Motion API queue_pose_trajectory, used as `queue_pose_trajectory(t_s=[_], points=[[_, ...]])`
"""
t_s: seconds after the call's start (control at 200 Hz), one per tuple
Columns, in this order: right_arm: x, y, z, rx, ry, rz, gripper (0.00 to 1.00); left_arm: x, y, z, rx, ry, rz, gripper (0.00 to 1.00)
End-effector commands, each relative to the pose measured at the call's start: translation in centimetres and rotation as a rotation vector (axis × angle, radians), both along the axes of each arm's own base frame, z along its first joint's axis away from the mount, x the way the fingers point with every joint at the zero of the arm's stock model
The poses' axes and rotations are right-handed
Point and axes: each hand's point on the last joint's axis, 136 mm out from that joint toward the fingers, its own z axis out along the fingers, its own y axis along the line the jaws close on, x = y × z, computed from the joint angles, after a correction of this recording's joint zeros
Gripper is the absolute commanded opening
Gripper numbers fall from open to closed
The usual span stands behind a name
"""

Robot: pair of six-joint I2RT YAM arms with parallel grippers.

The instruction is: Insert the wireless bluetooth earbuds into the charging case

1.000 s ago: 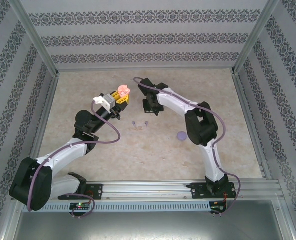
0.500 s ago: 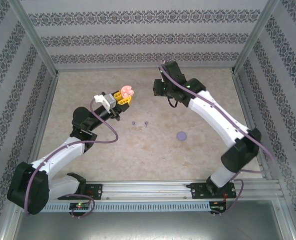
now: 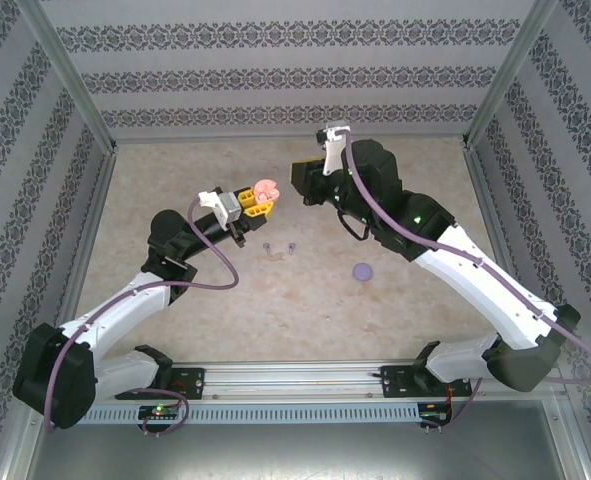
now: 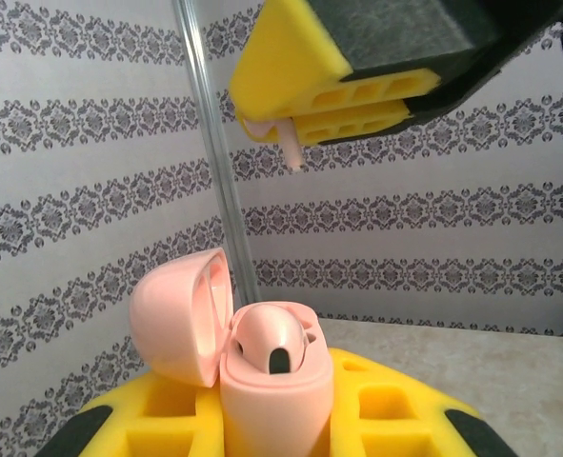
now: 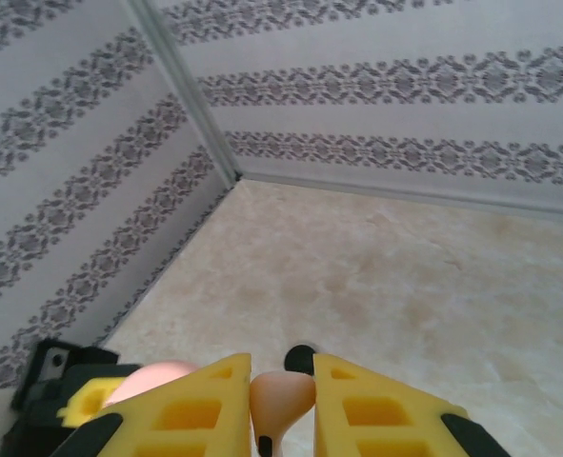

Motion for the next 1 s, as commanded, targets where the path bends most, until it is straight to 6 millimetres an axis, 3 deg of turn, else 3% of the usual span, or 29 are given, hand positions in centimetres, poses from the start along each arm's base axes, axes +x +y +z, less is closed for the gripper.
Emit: queue_pose_trajectory(t_s=[0.0,0.215,0.704,0.994], points=[[-1.0,1.4,0.8,0.014,-0.066,0.057,0.2,-0.5,-0.8,1.6,-0.001,-0.053,-0.033,0.0],[-1.8,2.3,0.1,0.027,-0.08,0.084,0.2,-0.3,-1.3,1.6,-0.001,-0.052,-0.037,0.0],[-1.7,3.1,-0.3,0.043,-0.066,0.098,0.19,-0.2,-1.5,1.5,0.0,-0.052,-0.041,0.0],[-1.6,3.2,-1.6,0.028,-0.042,0.099,0.18,-0.2,-1.4,1.9,-0.006,-0.066,-0.034,0.0]])
